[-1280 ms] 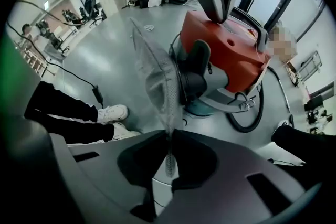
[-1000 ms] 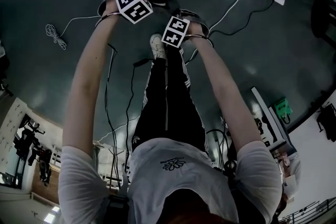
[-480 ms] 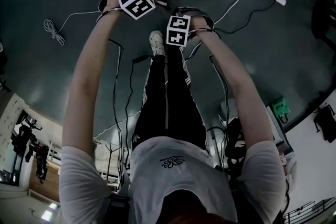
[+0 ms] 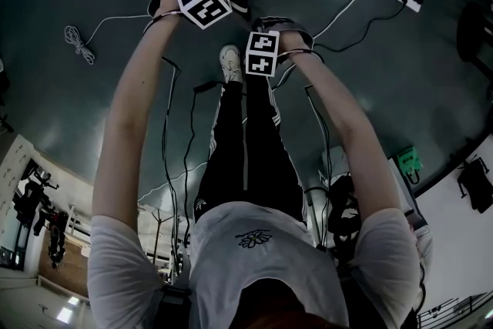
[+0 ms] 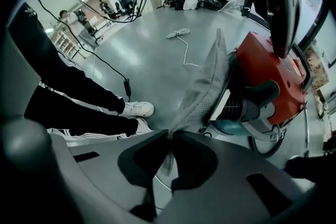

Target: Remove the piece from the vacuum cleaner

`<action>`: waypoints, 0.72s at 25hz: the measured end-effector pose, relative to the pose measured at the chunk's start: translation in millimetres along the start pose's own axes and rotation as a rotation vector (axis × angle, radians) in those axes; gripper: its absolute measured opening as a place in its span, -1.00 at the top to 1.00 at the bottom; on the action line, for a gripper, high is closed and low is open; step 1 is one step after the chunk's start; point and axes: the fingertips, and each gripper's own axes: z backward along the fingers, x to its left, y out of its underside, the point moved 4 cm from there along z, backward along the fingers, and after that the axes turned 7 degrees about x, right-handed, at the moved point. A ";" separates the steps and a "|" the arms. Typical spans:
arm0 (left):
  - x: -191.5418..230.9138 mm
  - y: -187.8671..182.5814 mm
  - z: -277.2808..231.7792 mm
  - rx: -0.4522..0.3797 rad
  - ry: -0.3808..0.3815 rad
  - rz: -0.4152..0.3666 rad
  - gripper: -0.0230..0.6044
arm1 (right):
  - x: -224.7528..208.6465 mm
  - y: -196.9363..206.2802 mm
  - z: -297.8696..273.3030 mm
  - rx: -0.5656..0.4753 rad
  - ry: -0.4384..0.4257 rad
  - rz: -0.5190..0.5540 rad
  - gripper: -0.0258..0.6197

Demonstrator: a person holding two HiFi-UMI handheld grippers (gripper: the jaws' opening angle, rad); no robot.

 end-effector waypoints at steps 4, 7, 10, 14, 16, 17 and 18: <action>0.9 -0.6 -0.6 -0.011 0.005 0.010 0.92 | 1.5 -3.7 -2.4 0.000 -0.003 0.018 0.81; 1.5 -0.2 -1.5 -0.017 0.007 0.009 0.92 | 2.3 -4.8 -4.0 0.000 -0.014 0.017 0.81; 2.8 0.1 -1.2 -0.025 0.007 0.014 0.92 | 2.7 -7.8 -6.6 0.009 -0.015 0.043 0.81; 3.7 1.4 -1.6 -0.036 0.000 0.012 0.92 | 4.7 -10.9 -10.0 0.005 -0.007 0.031 0.81; 3.0 1.2 -1.5 -0.043 -0.002 0.013 0.92 | 6.8 -13.1 -11.9 0.007 -0.003 0.031 0.81; 2.7 1.0 -1.6 -0.046 -0.003 0.014 0.92 | 7.5 -14.1 -13.0 0.010 -0.004 0.035 0.81; 2.7 1.0 -1.9 -0.048 -0.003 0.015 0.92 | 8.1 -15.2 -14.1 0.012 -0.005 0.040 0.81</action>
